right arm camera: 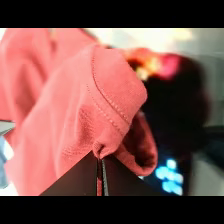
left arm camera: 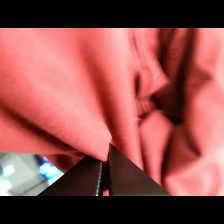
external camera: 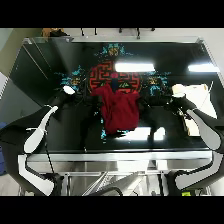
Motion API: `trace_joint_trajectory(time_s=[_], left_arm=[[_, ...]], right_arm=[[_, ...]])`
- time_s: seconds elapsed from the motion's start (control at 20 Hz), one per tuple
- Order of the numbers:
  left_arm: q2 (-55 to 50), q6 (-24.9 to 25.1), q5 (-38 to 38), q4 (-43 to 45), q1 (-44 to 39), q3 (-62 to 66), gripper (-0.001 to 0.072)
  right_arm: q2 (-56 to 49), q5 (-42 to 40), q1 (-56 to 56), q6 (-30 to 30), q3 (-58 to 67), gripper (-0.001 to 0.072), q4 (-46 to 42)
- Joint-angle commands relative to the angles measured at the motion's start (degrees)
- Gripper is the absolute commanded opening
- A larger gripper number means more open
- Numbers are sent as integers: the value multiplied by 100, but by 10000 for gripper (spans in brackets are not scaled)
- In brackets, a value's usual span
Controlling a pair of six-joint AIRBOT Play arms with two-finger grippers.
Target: Fold the shirts.
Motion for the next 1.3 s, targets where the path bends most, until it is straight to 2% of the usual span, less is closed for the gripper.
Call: trace_joint_trajectory(time_s=[0.0, 0.15, 0.35, 0.5, 0.6, 0.7, 0.8, 0.9, 1.05, 1.1, 1.25], left_arm=[[306, 7, -361, -2, 74, 267, 10], [1099, 11, -461, 0, 247, 262, 10], [2527, 13, -702, 0, 651, 264, 10], [3803, 11, -868, 39, 962, 267, 10], [4695, -118, -863, 450, 1276, 264, 10], [5431, -505, -1034, 960, 1641, 264, 10], [5958, -514, -1381, 885, 1982, 267, 10], [6470, -529, -1298, 894, 2212, 267, 10], [7031, -529, -605, 1102, 2601, 262, 10], [7023, -525, -581, 1093, 2761, 262, 10], [6245, -400, -1283, 1051, 2787, 260, 10]], right_arm=[[284, 236, -33, -304, 24, 20, 308], [944, 236, -42, -404, 26, 19, 326], [2341, 208, -42, -658, 299, 19, 356], [3602, -249, -42, -675, 629, 19, 151], [4465, -782, -42, -636, 896, 19, -649], [5233, -1482, -39, -140, 938, 18, -1440], [5716, -1637, -39, -66, 938, 18, -1786], [5939, -1641, -39, -125, 942, 19, -1790], [5919, -1794, -39, -195, 942, 19, -1945], [5761, -1668, -39, -195, 942, 19, -1941], [4784, -765, -28, -192, 938, 20, -1891]])
